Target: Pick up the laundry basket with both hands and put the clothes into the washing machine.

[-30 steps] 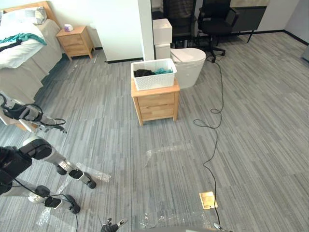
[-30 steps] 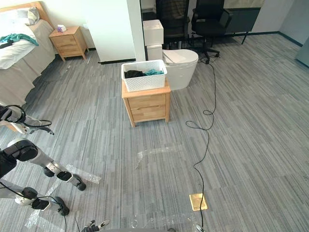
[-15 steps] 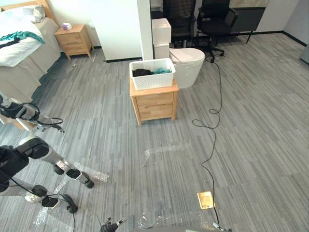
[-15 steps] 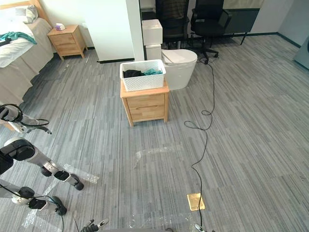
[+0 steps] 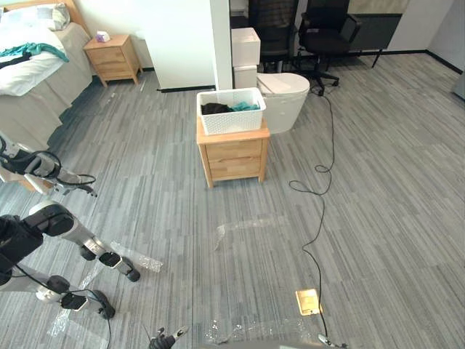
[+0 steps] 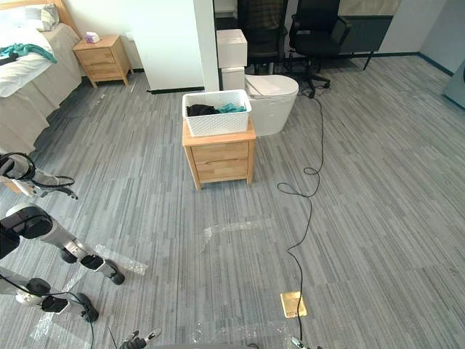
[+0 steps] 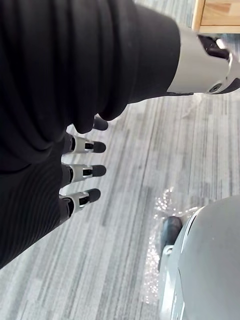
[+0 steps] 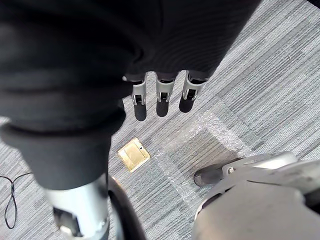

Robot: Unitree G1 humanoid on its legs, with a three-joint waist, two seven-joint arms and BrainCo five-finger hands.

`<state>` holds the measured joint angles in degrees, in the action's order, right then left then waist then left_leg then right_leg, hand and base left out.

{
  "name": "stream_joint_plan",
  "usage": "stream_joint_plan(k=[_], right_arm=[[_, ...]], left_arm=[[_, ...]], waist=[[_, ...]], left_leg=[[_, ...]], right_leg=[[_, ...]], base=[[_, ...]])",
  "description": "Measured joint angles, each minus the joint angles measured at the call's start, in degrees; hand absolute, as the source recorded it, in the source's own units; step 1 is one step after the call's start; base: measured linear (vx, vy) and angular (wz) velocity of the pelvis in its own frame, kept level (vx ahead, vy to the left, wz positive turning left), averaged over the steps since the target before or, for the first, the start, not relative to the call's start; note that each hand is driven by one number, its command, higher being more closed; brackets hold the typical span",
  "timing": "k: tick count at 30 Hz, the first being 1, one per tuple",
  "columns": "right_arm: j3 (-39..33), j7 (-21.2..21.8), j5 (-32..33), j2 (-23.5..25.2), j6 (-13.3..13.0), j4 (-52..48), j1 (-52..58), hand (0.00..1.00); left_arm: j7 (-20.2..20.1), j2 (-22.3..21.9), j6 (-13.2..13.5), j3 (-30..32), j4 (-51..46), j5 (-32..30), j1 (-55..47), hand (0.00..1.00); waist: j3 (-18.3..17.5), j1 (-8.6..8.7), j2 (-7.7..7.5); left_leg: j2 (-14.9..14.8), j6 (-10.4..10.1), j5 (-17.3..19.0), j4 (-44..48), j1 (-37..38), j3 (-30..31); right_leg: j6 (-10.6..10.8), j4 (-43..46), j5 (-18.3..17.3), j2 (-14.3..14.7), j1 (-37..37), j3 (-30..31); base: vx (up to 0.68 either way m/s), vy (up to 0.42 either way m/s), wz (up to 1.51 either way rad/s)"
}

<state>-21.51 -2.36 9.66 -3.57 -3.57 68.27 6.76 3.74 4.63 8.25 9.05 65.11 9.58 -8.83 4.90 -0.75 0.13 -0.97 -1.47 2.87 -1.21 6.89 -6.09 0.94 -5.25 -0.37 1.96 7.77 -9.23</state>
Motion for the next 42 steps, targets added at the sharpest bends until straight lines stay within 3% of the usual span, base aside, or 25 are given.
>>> stream_joint_plan(k=[10, 12, 16, 17, 20, 21, 24, 25, 27, 29, 31, 33, 35, 36, 37, 38, 39, 40, 41, 42], right_arm=[[0.2, -0.2, 3.3, 0.0, 0.0, -1.0, 0.0, 0.00], [4.6, -0.9, 5.1, 0.8, -0.3, -10.2, 2.4, 0.00], [6.5, -1.2, 5.6, 1.6, -1.2, -18.9, 2.6, 0.00], [6.5, -1.2, 5.6, 1.8, -1.4, -20.0, 2.6, 0.00], [6.9, -1.1, 5.6, 2.5, -1.7, -20.8, 2.7, 0.00], [7.4, -1.2, 6.0, 2.6, -1.7, -20.8, 2.7, 0.00], [9.3, -1.2, 6.7, 1.2, -1.6, -21.3, 3.0, 0.00], [10.0, -1.3, 6.7, 0.7, -1.5, -21.9, 2.9, 0.00], [10.8, -1.3, 6.7, -0.5, -1.4, -22.4, 1.9, 0.00], [10.8, -1.3, 6.7, -1.3, -0.9, -22.4, 0.5, 0.00], [10.9, -1.3, 6.7, -1.3, -0.8, -22.0, -0.9, 0.00], [11.4, -1.3, 6.8, -1.4, -0.7, -20.1, -2.2, 0.00], [11.8, -1.3, 6.7, -1.1, -0.2, -19.0, -2.0, 0.00], [12.2, -1.1, 6.7, -0.8, -0.1, -18.5, -1.3, 0.00], [12.2, -1.0, 6.7, -0.6, -0.2, -17.4, -1.3, 0.00], [12.0, -1.0, 6.7, -0.6, -0.2, -17.0, -1.2, 0.00], [11.4, -1.0, 6.6, -0.4, -0.2, -16.2, -1.1, 0.00], [10.7, -1.0, 6.6, -0.2, -0.1, -15.1, -1.1, 0.00], [10.7, -0.8, 6.6, -0.2, 0.0, -14.9, -0.8, 0.00], [10.8, -0.7, 6.5, -0.2, 0.0, -15.0, -0.8, 0.00]], left_arm=[[0.1, 0.0, 0.0, 0.0, -0.4, 1.3, 0.3, 0.00], [0.2, -0.1, 0.2, 0.1, -2.9, 3.6, 0.2, 0.00], [0.2, -0.4, 1.2, 0.1, -5.8, 6.3, 0.6, 0.00], [0.2, -0.4, 1.3, 0.1, -6.6, 6.5, 0.9, 0.00], [0.2, -0.5, 1.3, 0.1, -8.7, 7.5, 1.1, 0.00], [0.1, -0.6, 1.2, 0.0, -9.4, 7.7, 1.2, 0.00], [0.1, -1.7, 1.1, -0.1, -11.7, 7.9, 1.4, 0.00], [0.1, -2.2, 1.1, -0.7, -11.8, 7.9, 1.0, 0.00], [0.2, -2.3, 1.0, -2.1, -12.3, 8.1, 1.2, 0.00], [0.1, -2.3, 1.1, -2.4, -14.2, 8.4, 1.1, 0.00], [0.1, -2.4, 1.1, -2.5, -15.0, 8.9, 0.9, 0.00], [0.2, -2.4, 1.1, -2.6, -15.2, 9.0, 0.9, 0.00], [0.1, -2.4, 1.0, -2.7, -15.3, 9.0, 0.9, 0.00], [0.1, -2.4, 1.0, -2.8, -16.4, 9.3, 0.0, 0.00], [0.0, -1.9, 1.0, -2.8, -16.8, 9.5, 0.1, 0.00], [0.0, -1.7, 1.0, -2.8, -17.1, 9.6, 0.2, 0.00], [0.0, -1.3, 1.0, -2.8, -17.5, 9.6, 0.2, 0.00], [0.0, -1.1, 1.0, -3.3, -17.6, 9.5, 0.2, 0.00], [0.0, -1.0, 1.0, -4.0, -17.8, 9.5, 0.2, 0.00], [0.0, -1.0, 1.0, -4.0, -17.8, 9.6, 0.1, 0.00]], waist=[[0.0, 0.06, 0.00], [0.0, 0.07, -0.03], [0.2, 0.28, -0.38], [0.4, 0.26, -0.68], [1.2, 0.22, -0.36], [1.5, 0.21, -0.34], [4.0, -0.04, 0.53], [4.6, -0.03, 0.95], [5.3, -0.01, 2.19], [5.6, -0.22, 2.32], [5.7, -0.45, 2.37], [5.6, -1.42, 2.80], [5.4, -1.93, 2.32], [4.5, -1.70, 0.58], [3.9, -1.73, -0.58], [3.7, -1.71, -0.85], [3.8, -1.58, -1.46], [4.1, -1.20, -2.00], [4.5, -0.85, -1.84], [4.6, -0.54, -1.61]], left_leg=[[0.0, 0.0, 0.0, 0.0, 0.0, -0.2], [-0.1, 0.0, 0.0, 0.0, -0.4, -0.8], [-0.6, -0.3, 0.2, 0.4, -1.2, -1.9], [-1.0, -0.4, 1.1, 1.7, -1.5, -2.0], [-3.9, -2.1, 8.2, 14.8, -6.0, -1.9], [-5.4, -3.9, 10.2, 23.8, -9.4, -1.9], [-8.7, -6.5, 8.0, 43.0, -17.2, -3.0], [-9.9, -5.6, 8.4, 48.2, -19.9, -3.9], [-9.5, -3.9, 9.5, 46.8, -22.7, -4.6], [-6.7, -3.6, 9.2, 37.8, -25.3, -5.0], [-4.3, -4.5, 7.7, 27.6, -26.7, -5.1], [-4.0, -3.9, 2.8, 16.4, -26.9, -4.9], [-3.8, -0.8, -1.3, 17.7, -27.0, -4.0], [-2.1, 2.6, -0.2, 23.1, -27.6, -4.1], [-1.2, 3.3, 2.7, 25.4, -27.8, -4.7], [-0.7, 3.6, 4.0, 26.3, -27.3, -4.7], [0.3, 4.8, 5.2, 27.3, -25.9, -5.1], [1.6, 5.8, 7.4, 28.1, -22.9, -4.9], [2.3, 6.6, 9.3, 28.4, -18.9, -4.1], [2.5, 7.0, 9.7, 28.0, -16.7, -3.7]], right_leg=[[-0.1, -0.2, 0.1, 0.0, -0.1, 0.2], [-0.7, -0.5, 0.5, 0.2, -0.6, 1.3], [-1.1, -0.6, 0.7, 0.6, -1.4, 1.9], [-1.1, -0.6, 0.7, 0.8, -1.2, 1.9], [-2.3, -0.4, -0.6, 2.5, 0.3, 1.9], [-4.1, -0.4, -1.8, 3.2, 1.2, 1.6], [-4.9, 1.9, -3.3, 3.7, 3.3, 2.1], [-5.4, 2.8, -4.2, 3.7, 3.7, 2.7], [-6.2, 4.0, -5.4, 3.0, 3.9, 3.8], [-5.9, 4.1, -6.5, 0.6, 3.7, 4.7], [-4.8, 4.1, -7.9, -1.0, 3.9, 5.9], [-2.8, 4.1, -10.3, -1.3, 5.4, 7.6], [-1.4, 5.9, -13.6, -1.9, 6.9, 8.4], [1.1, 13.2, -18.6, -4.3, 5.1, 8.2], [3.7, 20.8, -20.7, -5.8, 2.5, 7.6], [4.6, 26.8, -21.1, -6.4, 0.3, 7.5], [7.0, 37.5, -20.1, -7.6, -3.2, 7.7], [13.4, 51.6, -16.8, -9.1, -7.8, 8.0], [14.3, 63.1, -16.2, -9.8, -11.4, 7.9], [13.5, 66.7, -16.6, -10.1, -12.7, 7.3]], base=[[0.00, 0.000, 0.00], [-0.01, 0.000, -0.13], [-0.03, -0.008, -0.16], [0.00, -0.041, -0.06], [0.04, -0.070, -0.03], [0.04, -0.077, 0.09], [0.04, -0.038, -0.04], [0.09, 0.019, -0.18], [0.17, 0.075, -0.20], [0.25, 0.115, -0.19], [0.29, 0.115, -0.30], [0.46, 0.185, -0.47], [0.44, 0.189, -0.32], [0.53, 0.208, -0.16], [0.67, 0.235, -0.06], [0.46, 0.154, 0.08], [0.58, 0.207, 0.20], [0.57, 0.191, 0.32], [0.57, 0.170, 0.32], [0.54, 0.118, 0.30]])
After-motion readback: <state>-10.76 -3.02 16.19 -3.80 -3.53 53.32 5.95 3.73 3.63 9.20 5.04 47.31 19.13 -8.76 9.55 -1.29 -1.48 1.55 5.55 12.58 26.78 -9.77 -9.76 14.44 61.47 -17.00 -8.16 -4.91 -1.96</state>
